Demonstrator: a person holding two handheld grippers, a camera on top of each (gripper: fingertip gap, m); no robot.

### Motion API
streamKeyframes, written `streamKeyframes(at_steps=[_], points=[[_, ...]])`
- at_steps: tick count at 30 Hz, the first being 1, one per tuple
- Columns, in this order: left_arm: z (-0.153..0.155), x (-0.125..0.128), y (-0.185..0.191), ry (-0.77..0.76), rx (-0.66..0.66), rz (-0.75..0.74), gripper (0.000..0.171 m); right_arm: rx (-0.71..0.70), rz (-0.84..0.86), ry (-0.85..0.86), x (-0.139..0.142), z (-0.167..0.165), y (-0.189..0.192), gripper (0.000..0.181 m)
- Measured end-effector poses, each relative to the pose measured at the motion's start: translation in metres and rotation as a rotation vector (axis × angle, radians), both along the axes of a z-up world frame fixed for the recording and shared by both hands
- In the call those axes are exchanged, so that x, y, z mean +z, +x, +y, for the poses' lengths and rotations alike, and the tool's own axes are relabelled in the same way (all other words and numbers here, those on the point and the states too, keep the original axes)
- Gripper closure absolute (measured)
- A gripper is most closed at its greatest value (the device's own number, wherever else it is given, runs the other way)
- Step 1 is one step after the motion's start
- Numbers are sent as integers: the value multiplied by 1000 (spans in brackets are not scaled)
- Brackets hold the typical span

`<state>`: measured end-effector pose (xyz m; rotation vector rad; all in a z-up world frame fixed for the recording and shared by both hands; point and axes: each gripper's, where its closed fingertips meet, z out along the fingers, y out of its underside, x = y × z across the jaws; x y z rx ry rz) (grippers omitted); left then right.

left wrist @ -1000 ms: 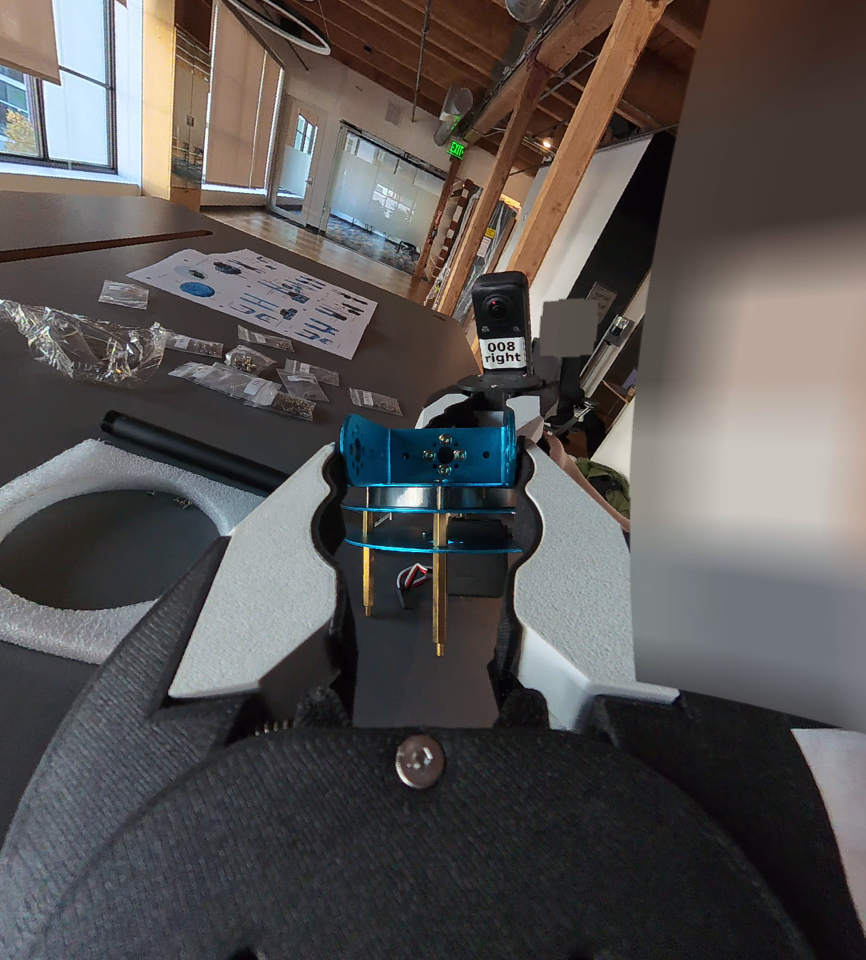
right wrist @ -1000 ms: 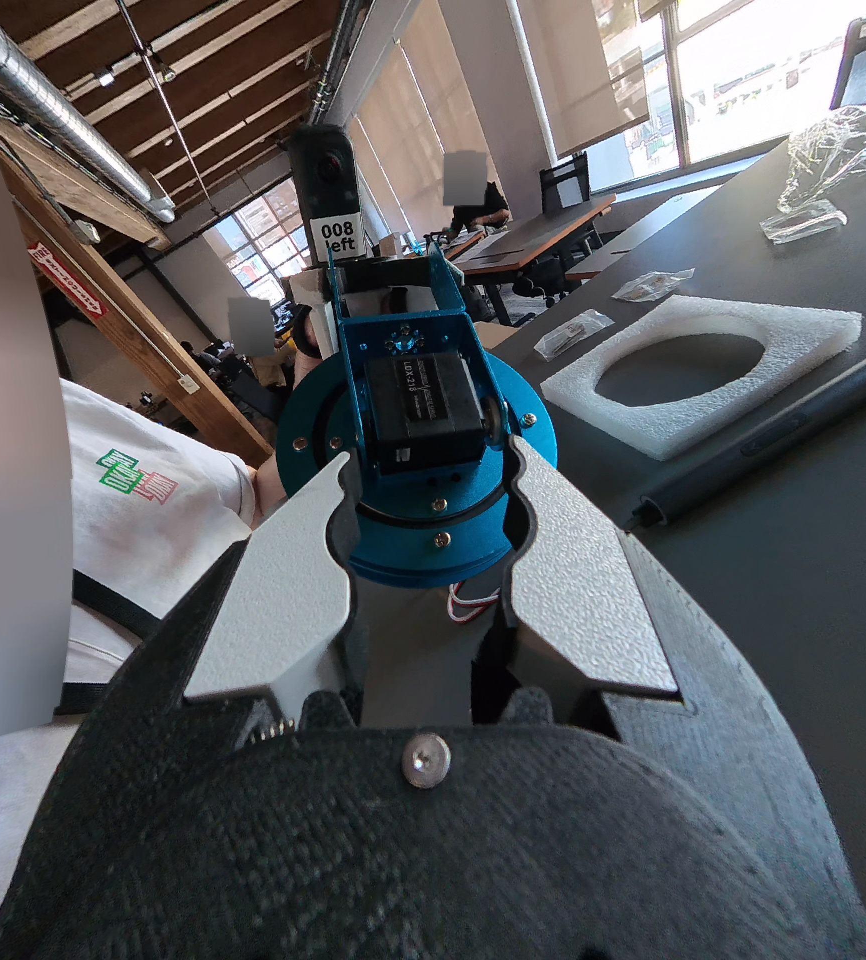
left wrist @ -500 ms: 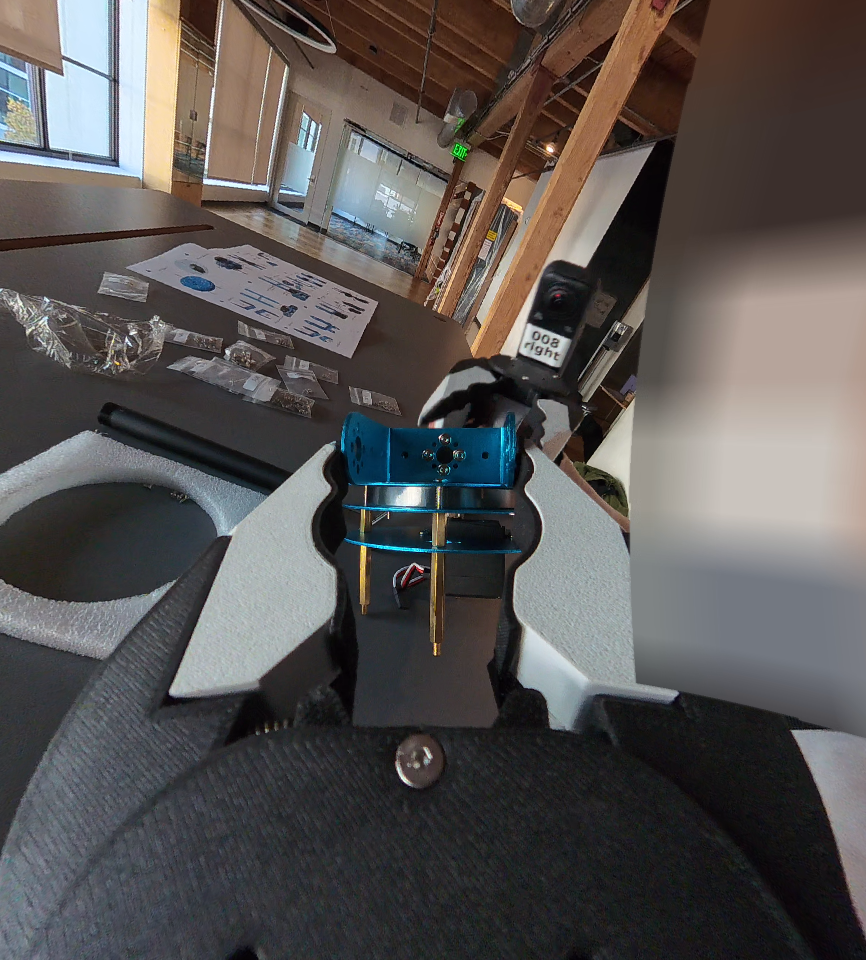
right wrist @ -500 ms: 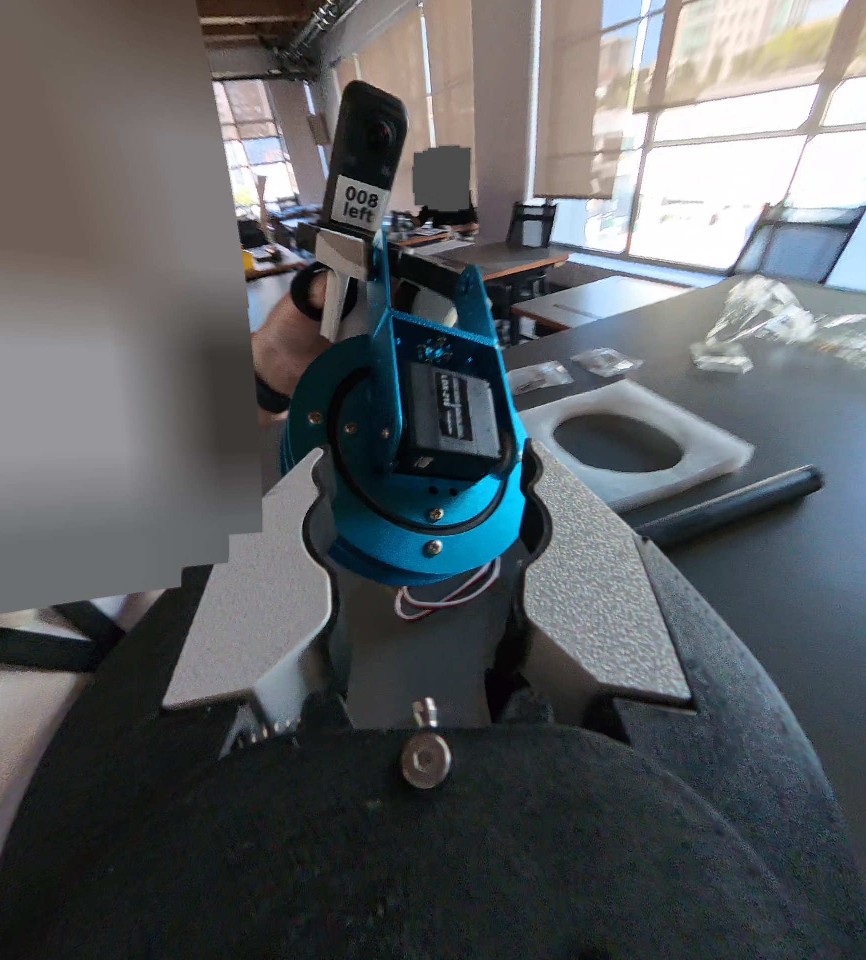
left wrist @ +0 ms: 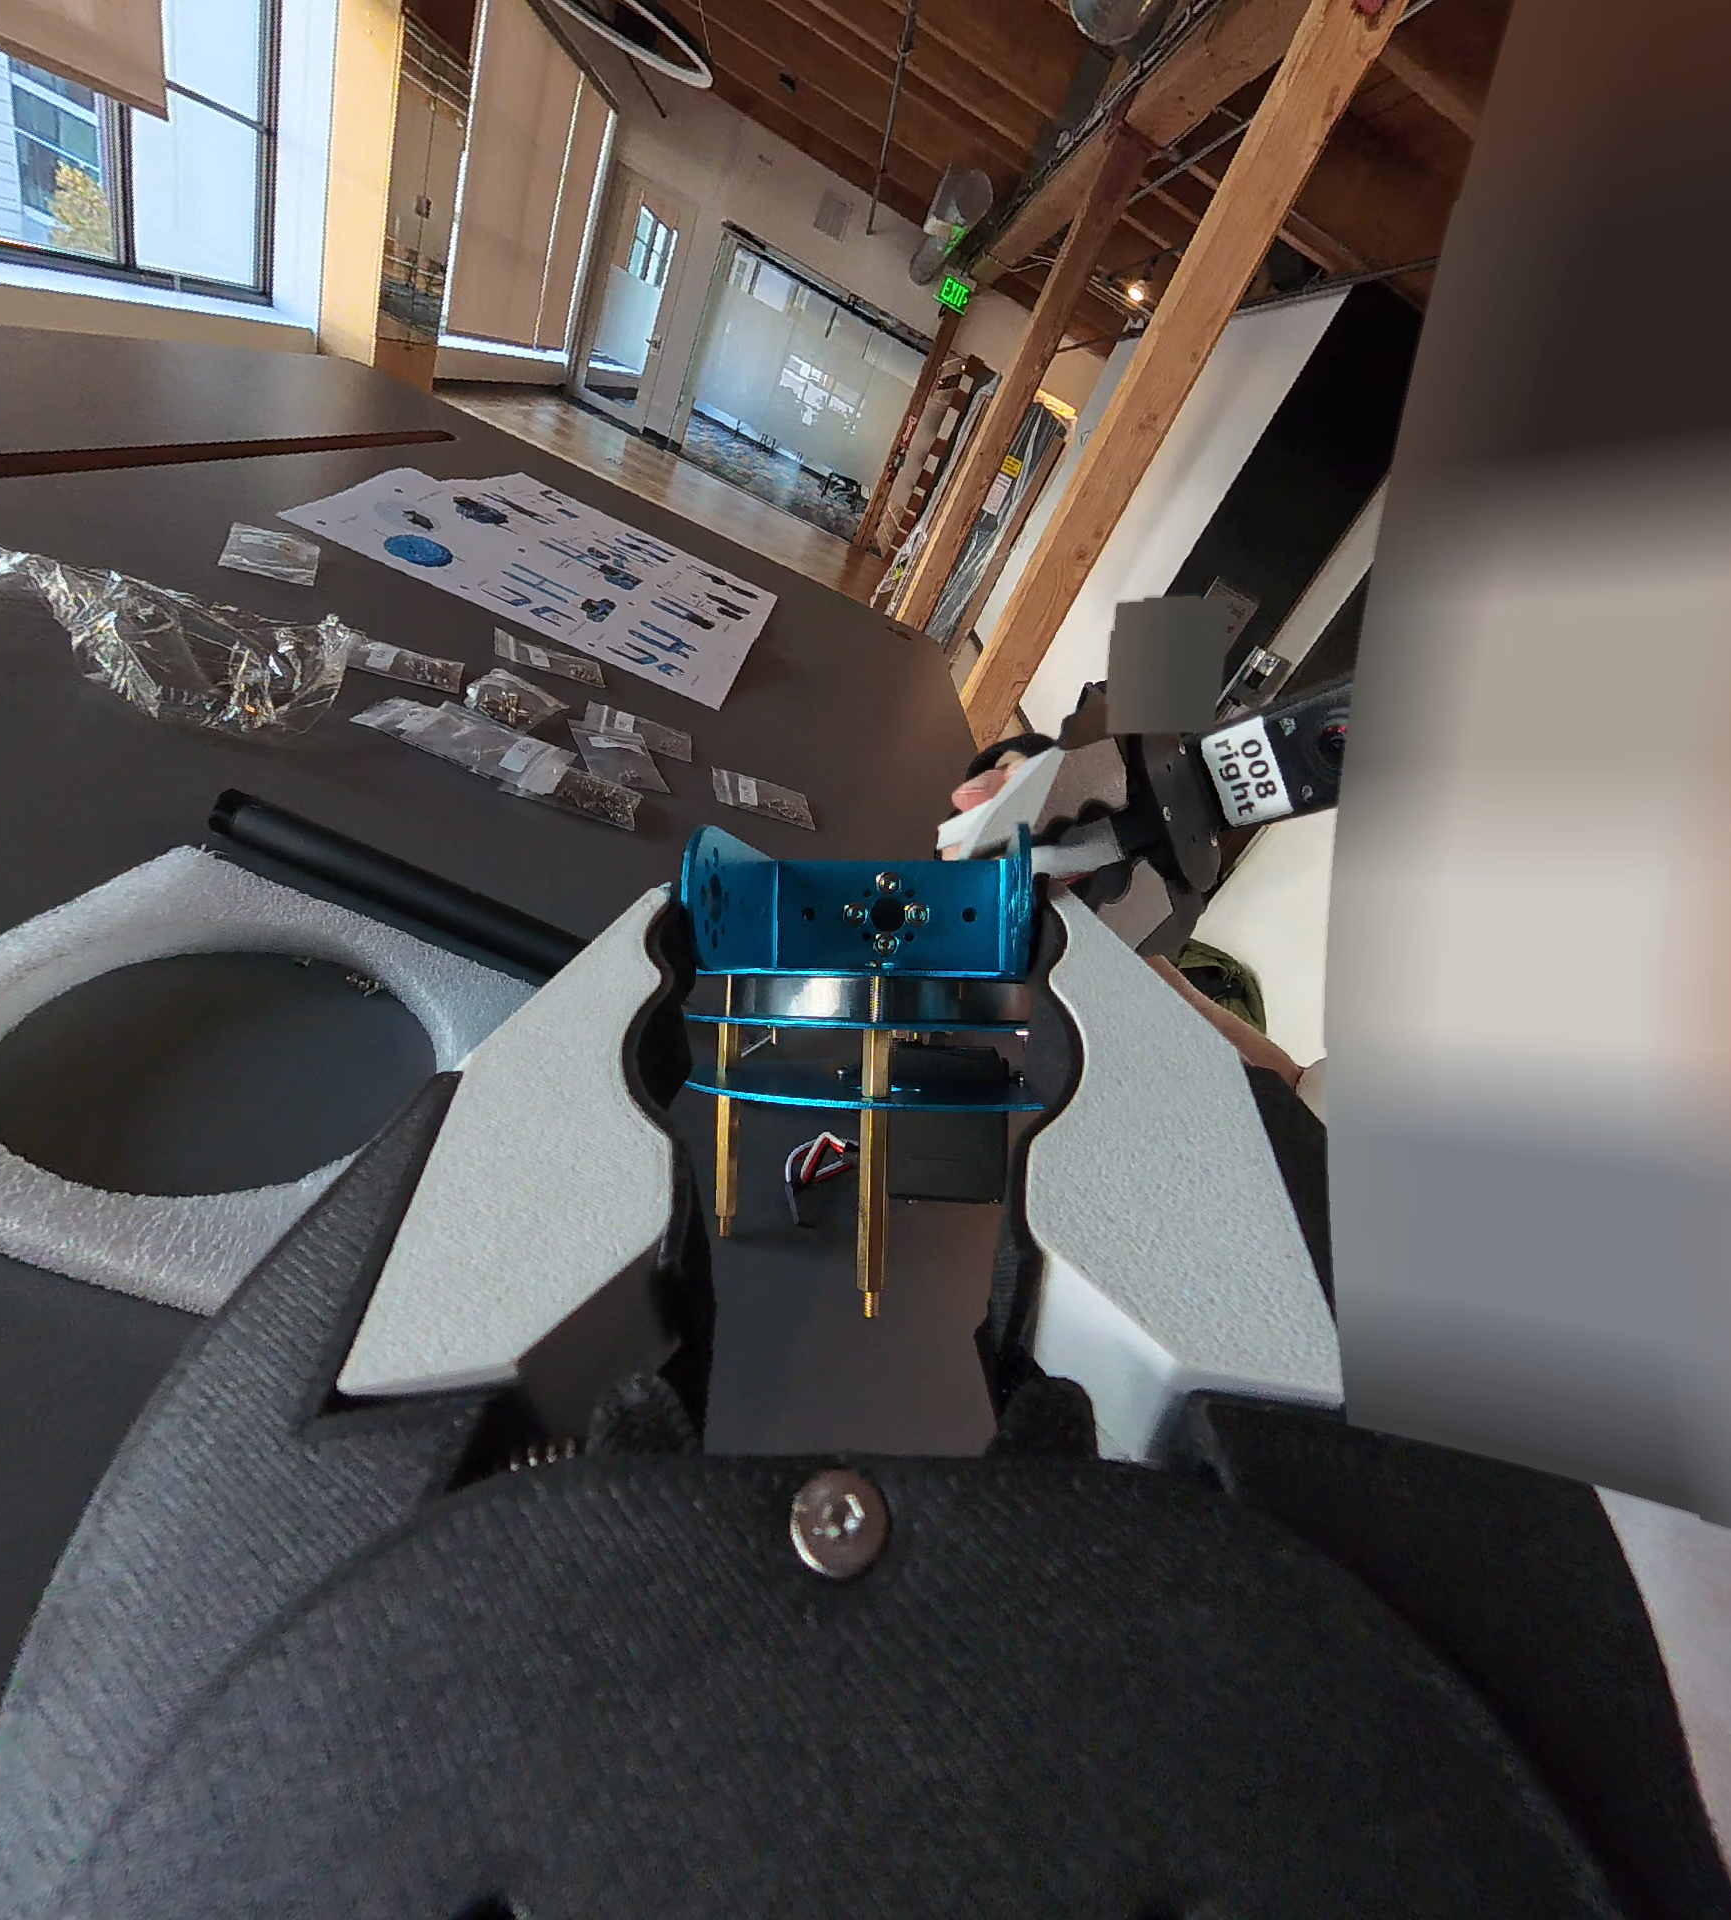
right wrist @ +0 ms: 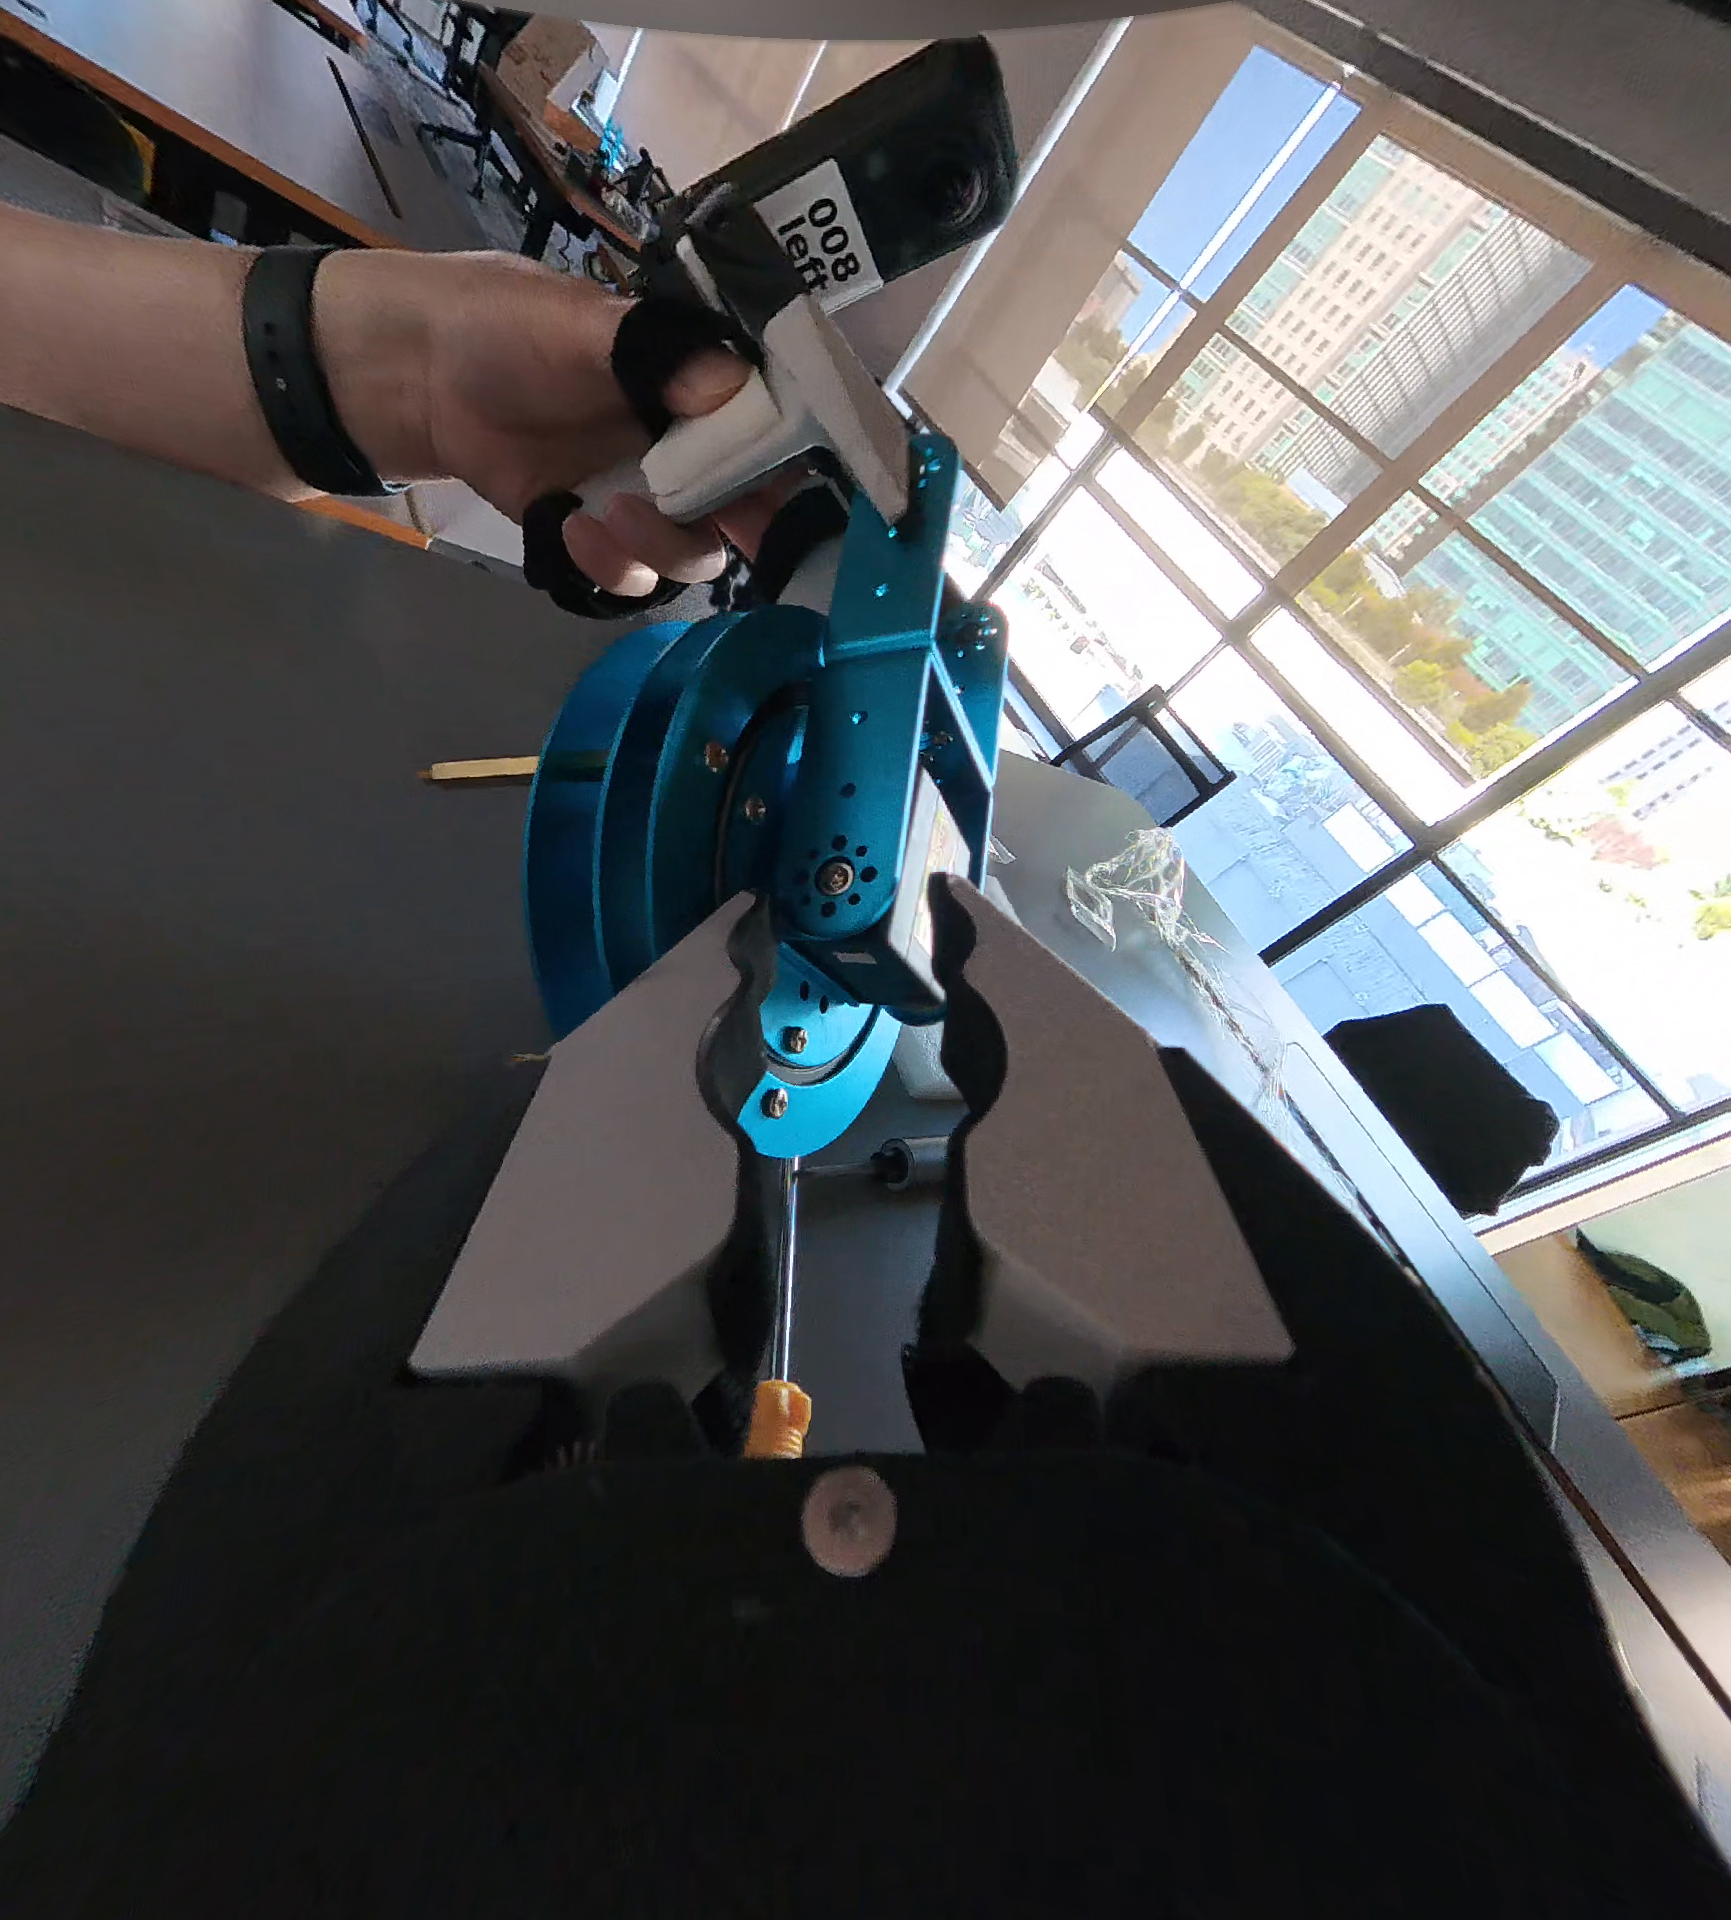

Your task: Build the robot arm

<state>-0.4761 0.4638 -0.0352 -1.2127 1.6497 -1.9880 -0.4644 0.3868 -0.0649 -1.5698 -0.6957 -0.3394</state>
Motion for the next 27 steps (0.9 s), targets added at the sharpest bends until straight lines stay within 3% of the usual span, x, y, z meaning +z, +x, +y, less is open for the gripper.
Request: streamKeyframes(at_steps=[20,27], points=[[0,0,-2,0,-17,-7,108,92,163,-29,-3,-1,-3,160],[3,-9,-31,65,-28,-63,108,129,199,13,6,0,-22,169]])
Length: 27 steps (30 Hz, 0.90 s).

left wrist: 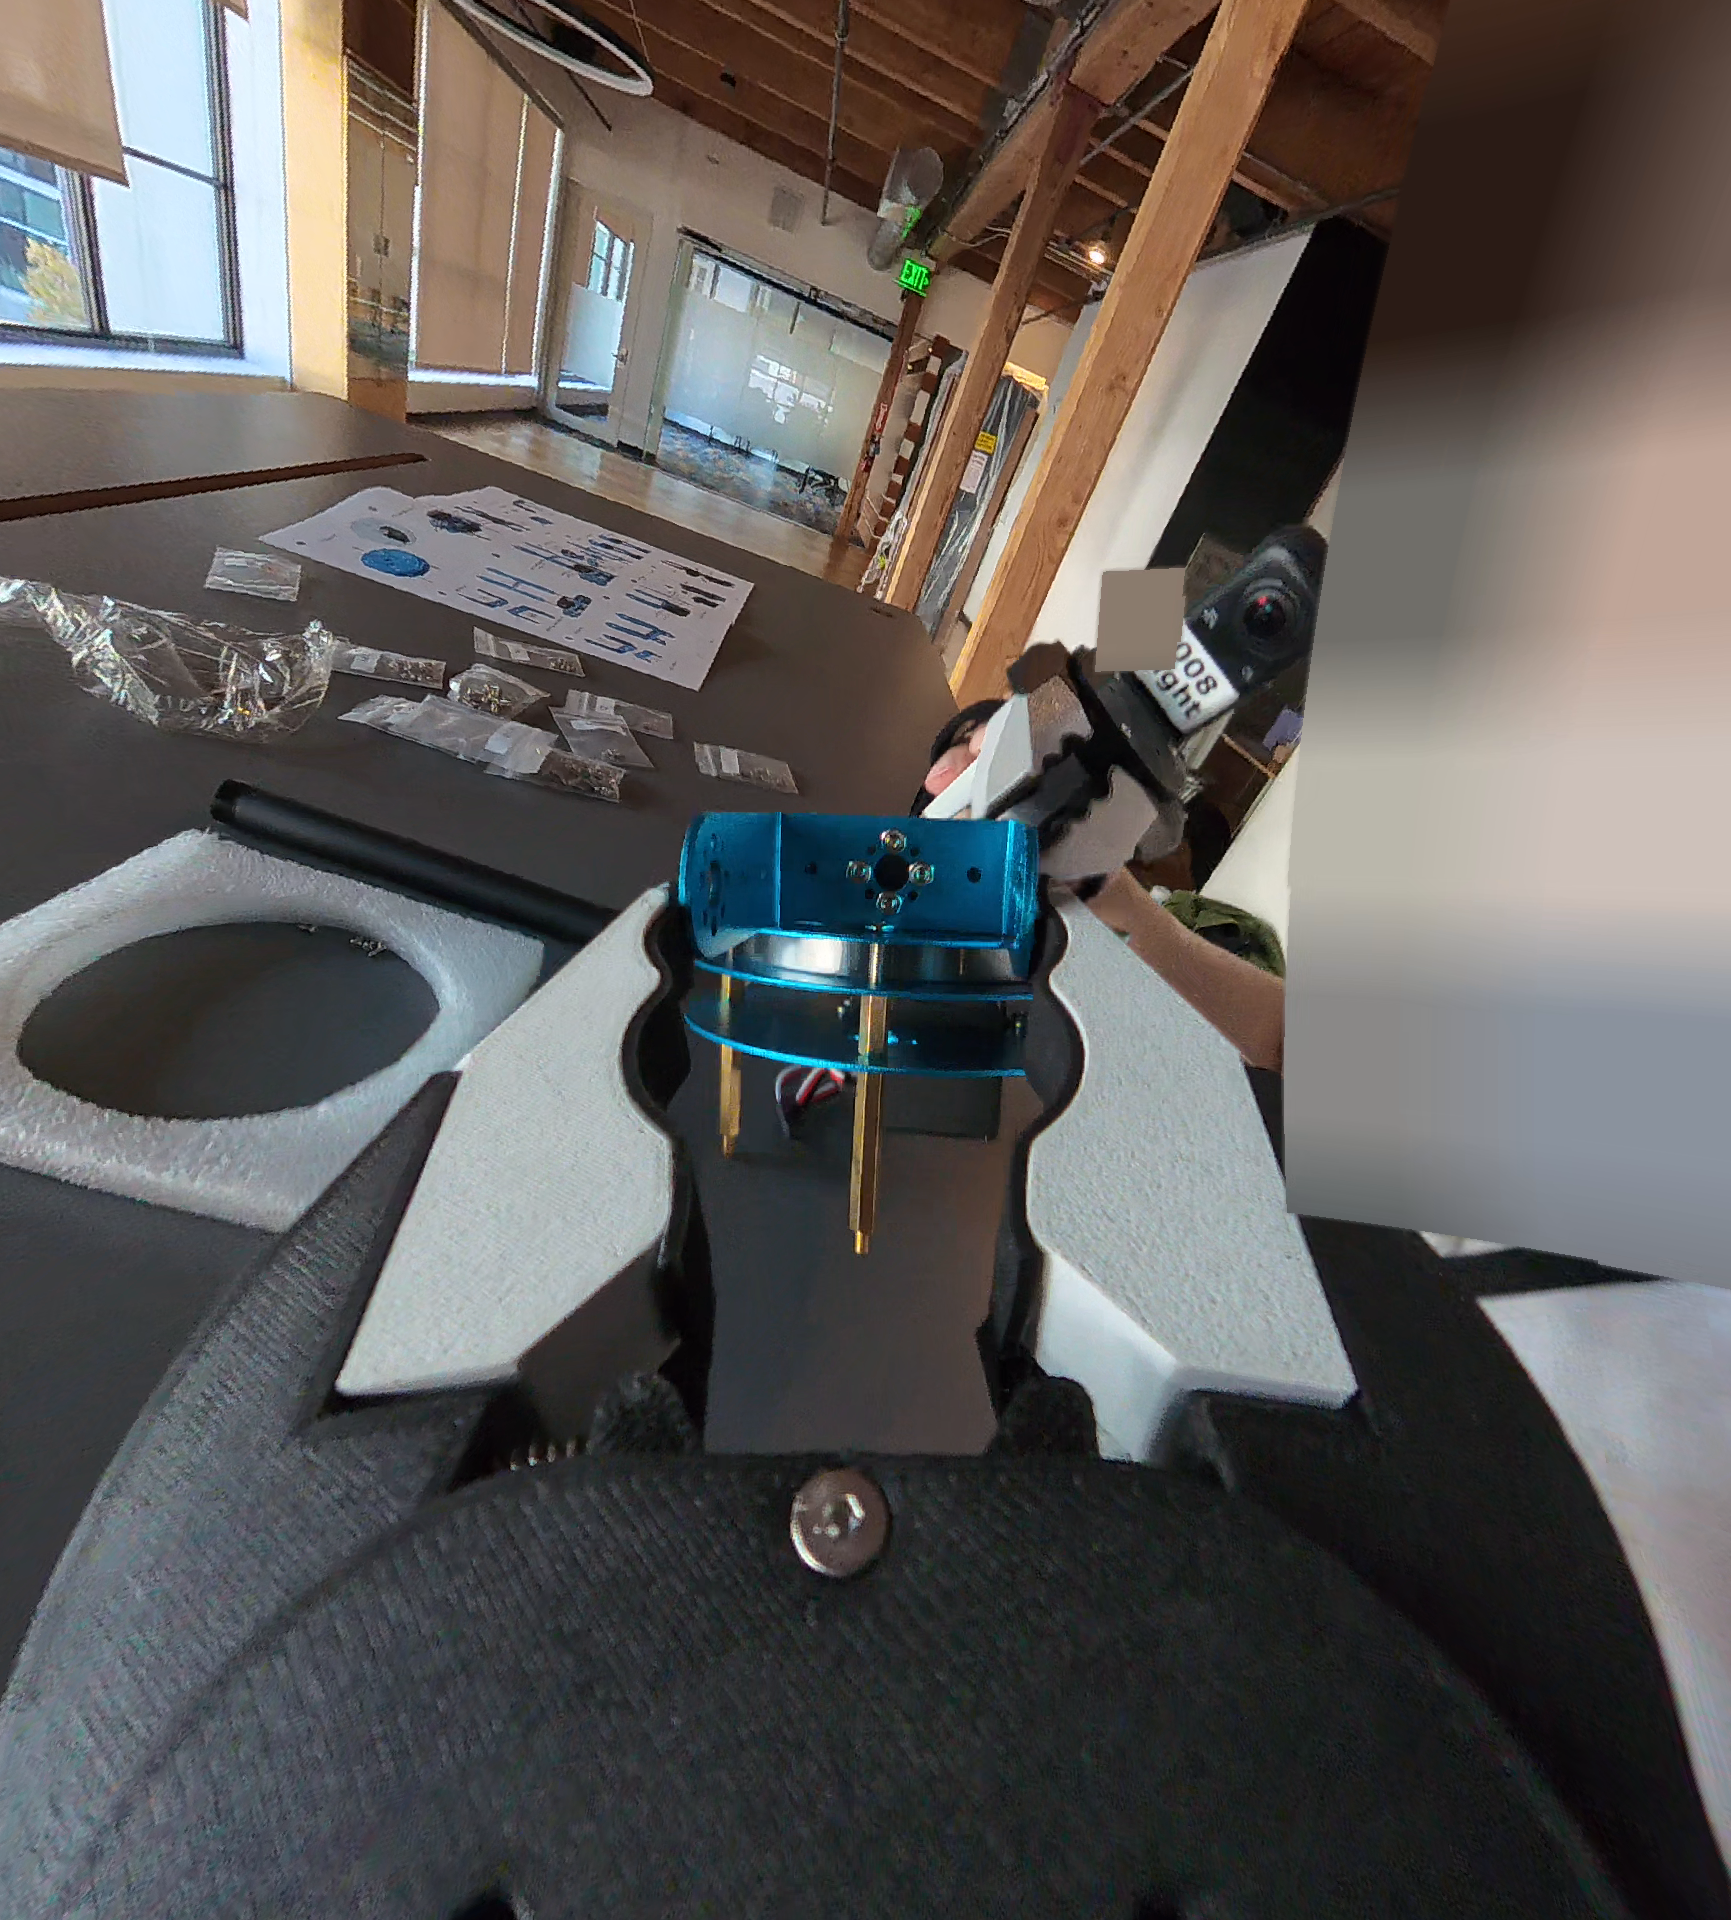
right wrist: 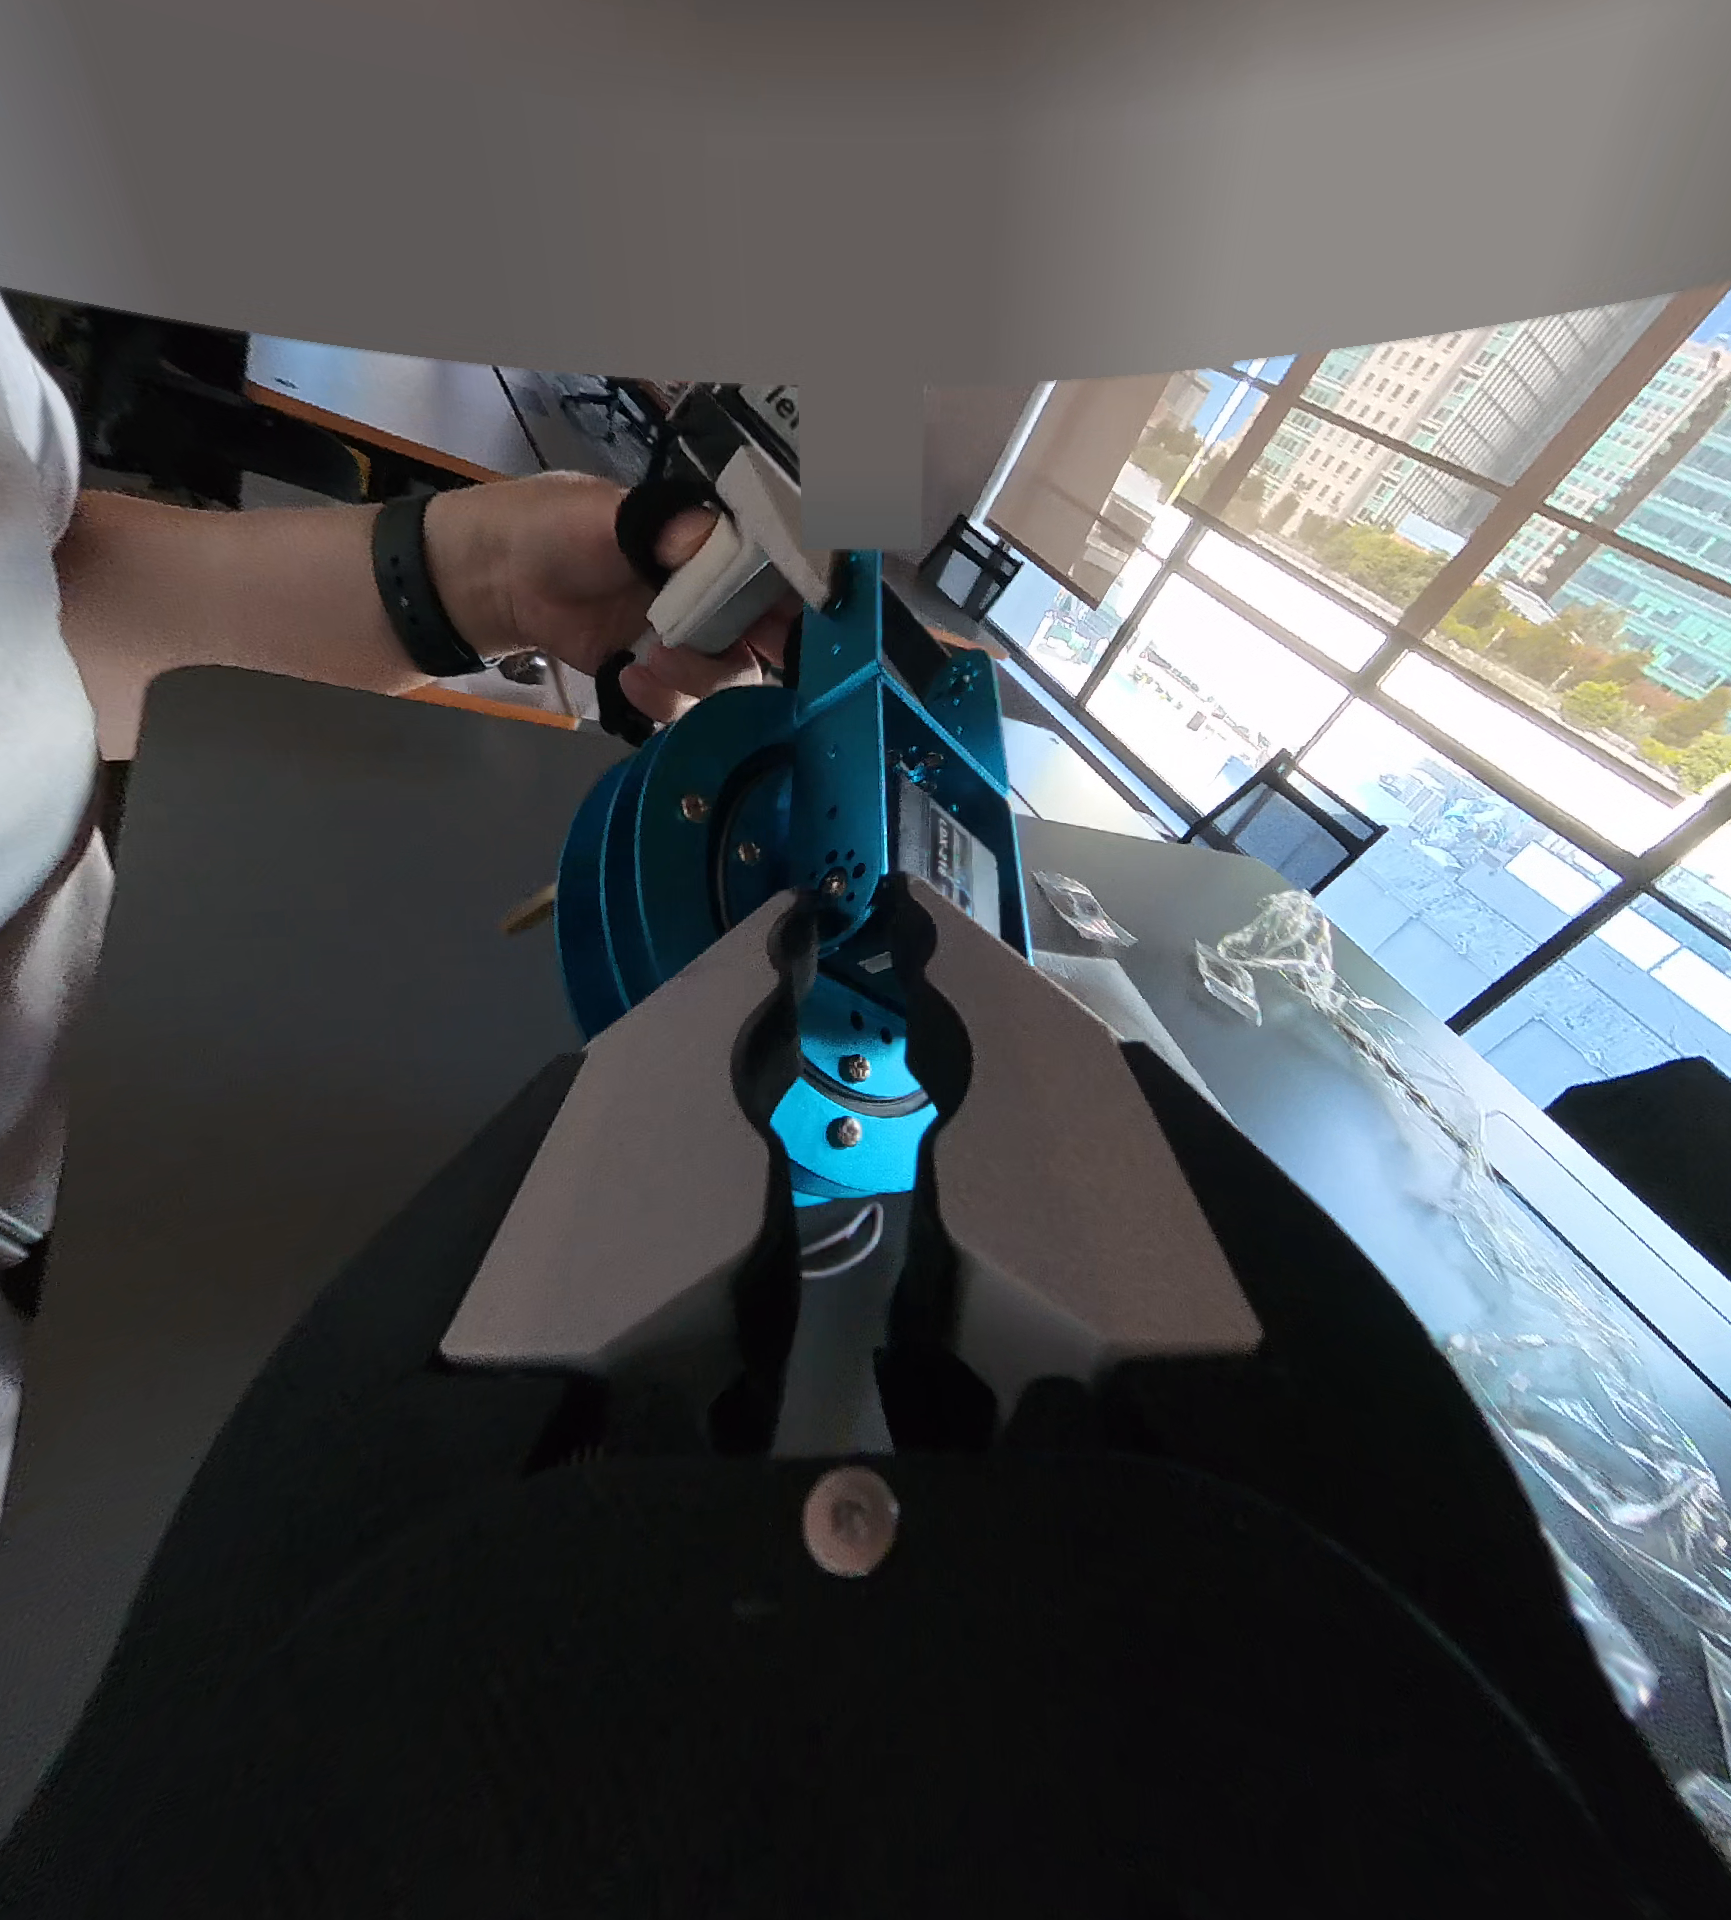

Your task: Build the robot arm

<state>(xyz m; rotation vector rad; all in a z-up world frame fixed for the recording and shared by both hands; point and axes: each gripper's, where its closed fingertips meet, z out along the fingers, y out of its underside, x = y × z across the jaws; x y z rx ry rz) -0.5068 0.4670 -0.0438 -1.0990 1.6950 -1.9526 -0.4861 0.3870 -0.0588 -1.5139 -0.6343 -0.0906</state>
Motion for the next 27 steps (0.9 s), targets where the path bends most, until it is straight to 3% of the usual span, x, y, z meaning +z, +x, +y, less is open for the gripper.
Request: streamKeyframes(at_steps=[8,12,15,20,22,24,27], points=[[2,-17,-38,108,36,-102,107,47,44,1,1,5,-29,174],[4,-26,-47,126,28,-57,106,30,49,-2,-2,8,-39,172],[7,-33,-49,61,-9,37,103,-4,42,-14,-5,12,-44,170],[16,-23,-55,-153,-86,53,109,-91,82,-12,-2,9,-42,162],[32,-17,-58,-197,-34,25,110,-120,149,2,7,-3,-40,151],[55,-22,-61,-111,137,10,108,-196,240,3,12,-24,-28,139],[59,-5,-80,72,356,-35,101,-487,389,-25,4,-82,24,126]])
